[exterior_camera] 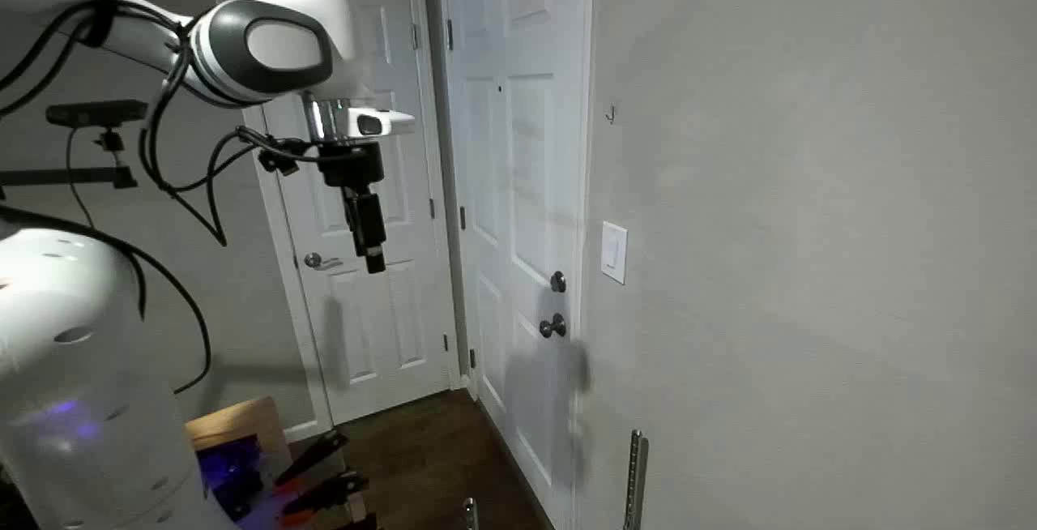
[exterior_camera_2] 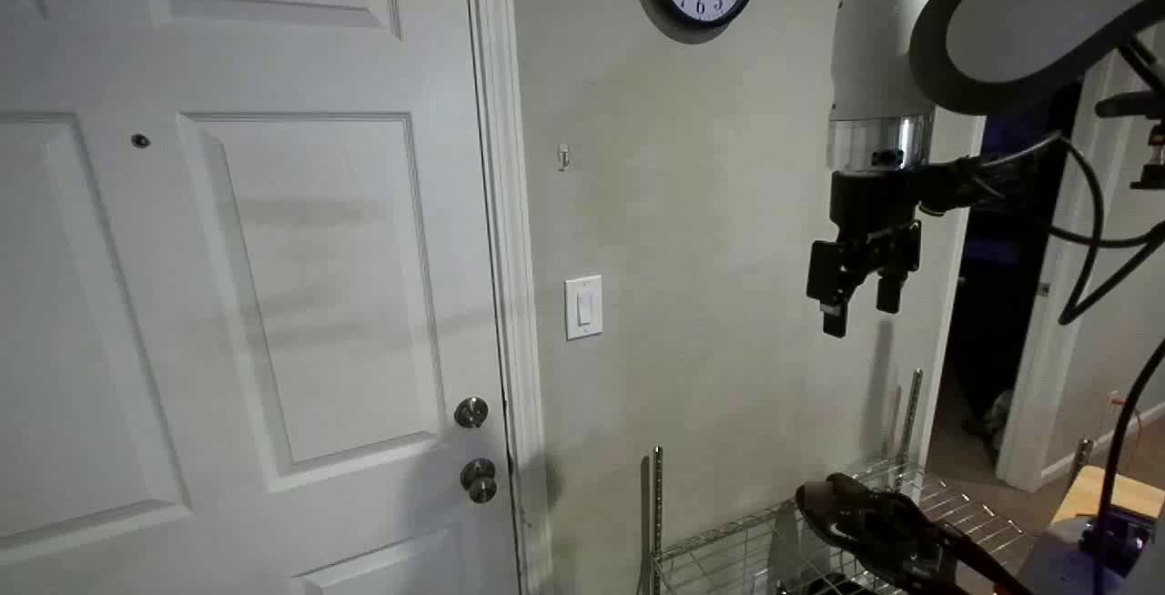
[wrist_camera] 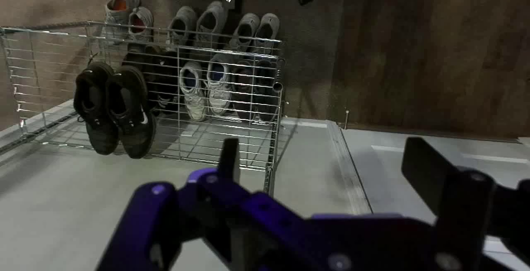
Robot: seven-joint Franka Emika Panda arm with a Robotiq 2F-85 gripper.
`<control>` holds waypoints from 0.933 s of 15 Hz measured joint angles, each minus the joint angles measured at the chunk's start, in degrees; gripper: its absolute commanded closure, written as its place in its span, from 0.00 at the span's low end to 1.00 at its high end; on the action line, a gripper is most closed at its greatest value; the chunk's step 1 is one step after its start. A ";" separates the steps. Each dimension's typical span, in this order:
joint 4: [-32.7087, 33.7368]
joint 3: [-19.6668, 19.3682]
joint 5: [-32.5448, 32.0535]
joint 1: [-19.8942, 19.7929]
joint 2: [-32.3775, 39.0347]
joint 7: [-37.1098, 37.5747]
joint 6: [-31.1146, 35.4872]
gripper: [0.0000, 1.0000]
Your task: Push the light switch downwards
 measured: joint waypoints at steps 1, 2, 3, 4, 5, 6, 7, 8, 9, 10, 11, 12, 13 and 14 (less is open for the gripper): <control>-0.35 0.00 0.00 0.00 0.04 0.00 -0.11 0.00; -0.70 0.00 0.00 0.00 0.10 0.00 -0.11 0.00; -0.82 0.00 0.00 0.00 0.17 0.00 -0.11 0.00; -0.83 0.00 0.00 0.00 0.24 0.00 -0.11 0.00; -0.83 0.00 0.00 0.00 0.26 0.00 -0.11 0.00; -0.83 0.00 0.00 0.00 0.26 0.00 -0.11 0.00; -0.83 0.00 0.00 0.00 0.26 0.00 -0.11 0.00; -0.83 0.00 0.00 0.00 0.26 0.00 -0.11 0.00; -0.83 0.00 0.00 0.00 0.26 0.00 -0.11 0.00; -0.83 0.00 0.00 0.00 0.26 0.00 -0.11 0.00; -0.83 0.00 0.00 0.00 0.26 0.00 -0.11 0.00; -0.83 0.00 0.00 0.00 0.26 0.00 -0.11 0.00; -0.83 0.00 0.00 0.00 0.26 0.00 -0.11 0.00; -0.83 0.00 0.00 0.00 0.26 0.00 -0.11 0.00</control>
